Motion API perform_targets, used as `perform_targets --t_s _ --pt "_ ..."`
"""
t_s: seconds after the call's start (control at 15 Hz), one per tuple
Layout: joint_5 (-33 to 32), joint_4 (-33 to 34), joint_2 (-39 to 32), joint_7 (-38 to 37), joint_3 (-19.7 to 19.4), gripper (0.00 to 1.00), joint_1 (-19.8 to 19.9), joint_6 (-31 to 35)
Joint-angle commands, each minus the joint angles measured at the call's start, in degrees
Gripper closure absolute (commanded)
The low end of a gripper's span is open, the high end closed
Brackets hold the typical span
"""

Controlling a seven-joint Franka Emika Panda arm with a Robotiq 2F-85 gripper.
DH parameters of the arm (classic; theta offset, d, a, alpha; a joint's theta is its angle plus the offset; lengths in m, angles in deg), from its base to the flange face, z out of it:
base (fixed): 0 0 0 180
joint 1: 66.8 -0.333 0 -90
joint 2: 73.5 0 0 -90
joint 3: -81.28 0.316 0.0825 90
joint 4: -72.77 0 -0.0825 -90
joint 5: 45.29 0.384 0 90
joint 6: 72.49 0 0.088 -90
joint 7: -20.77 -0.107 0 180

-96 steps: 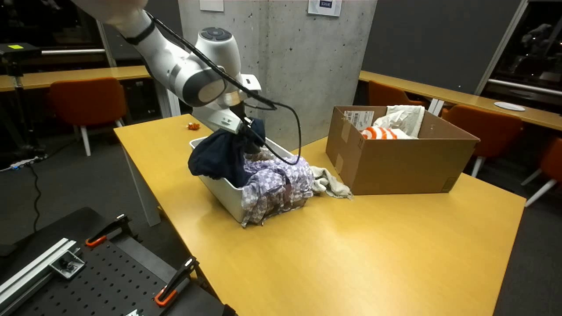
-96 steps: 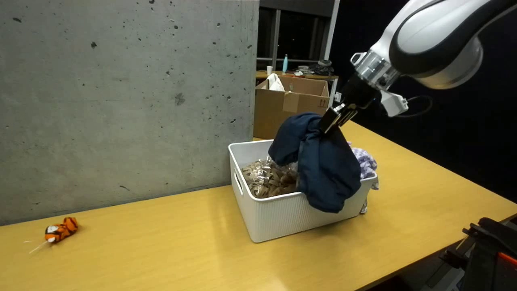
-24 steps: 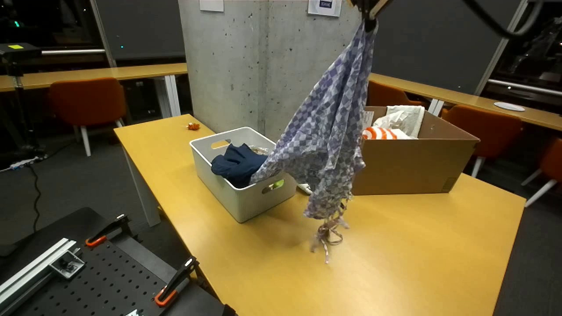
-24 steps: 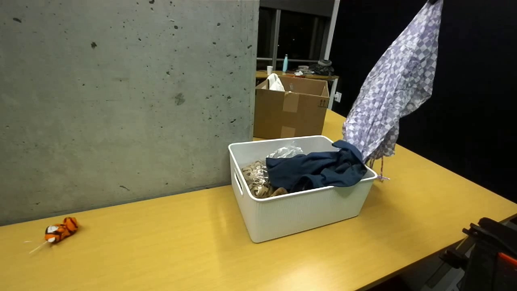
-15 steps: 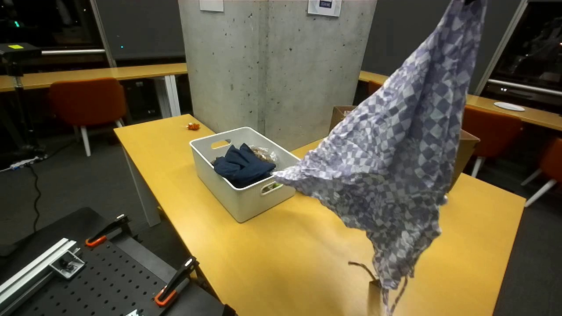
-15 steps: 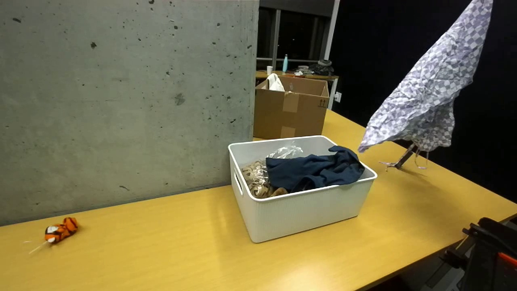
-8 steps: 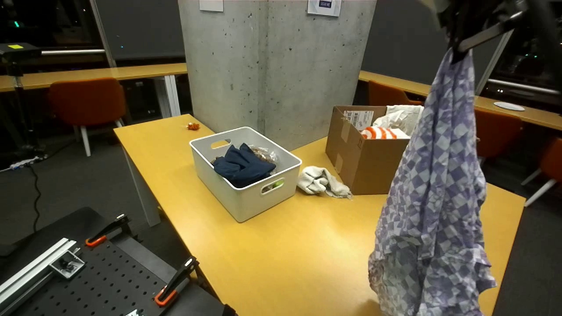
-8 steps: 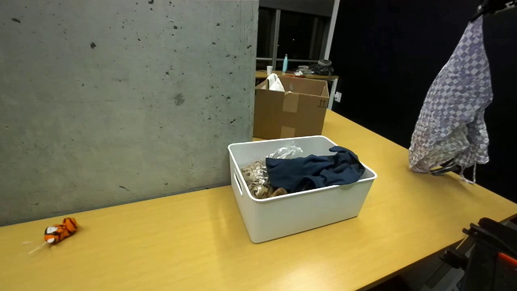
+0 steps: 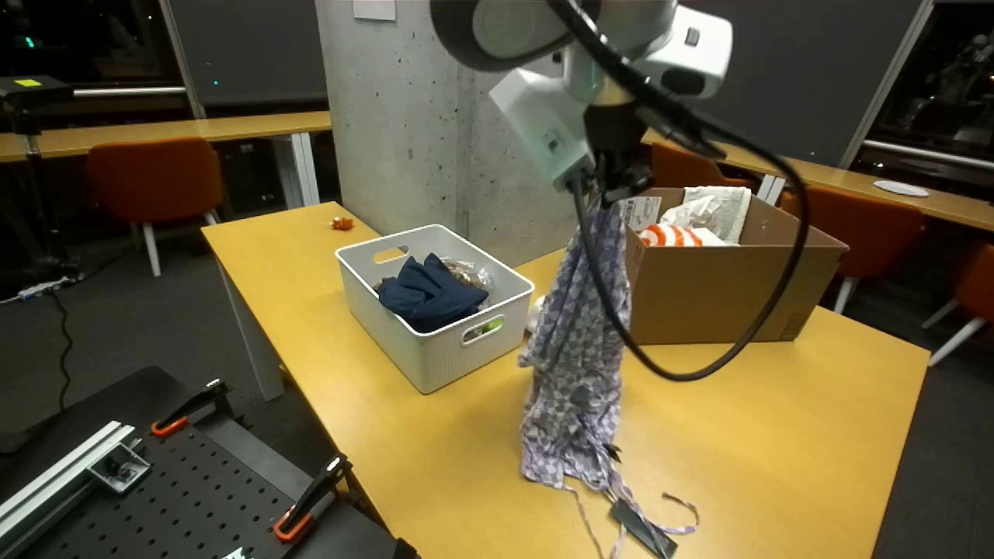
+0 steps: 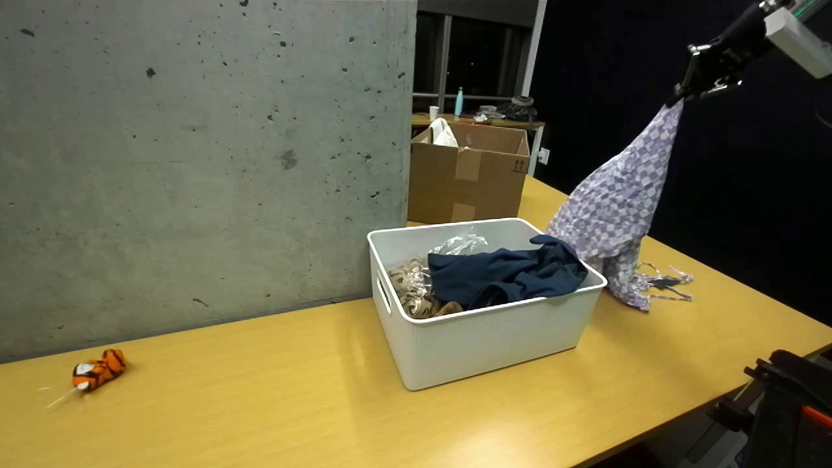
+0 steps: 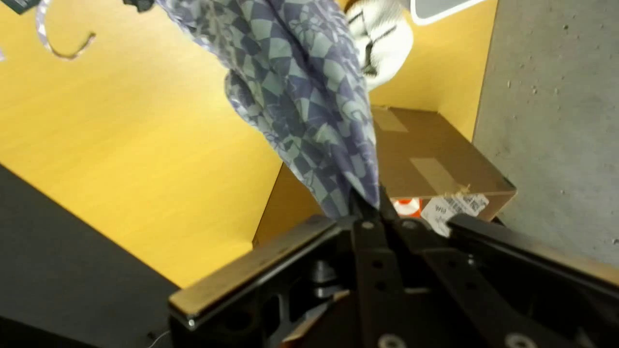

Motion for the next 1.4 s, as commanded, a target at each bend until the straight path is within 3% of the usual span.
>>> perform_targets --t_s 0.0,0.2,0.4,0.73,1.13,1.2,1.33 --pt "6.29 -2.77 -5.58 6.45 2.50 1.00 1.46 3.13" --pt "6.90 -1.06 -13.96 6.83 3.41 1.00 1.86 4.79" --pt "1.54 1.44 -21.47 1.81 2.81 1.00 0.32 8.81" --pt "-6.23 6.61 -29.03 -4.77 5.34 1.00 -0.75 10.71" --pt "-9.39 11.47 -35.10 -8.57 7.66 1.00 -0.76 9.81" --pt "-9.88 11.67 -35.49 -9.10 7.46 0.73 -0.84 9.85" --pt "-10.28 10.99 -34.91 -9.40 7.15 0.68 -0.66 9.85"
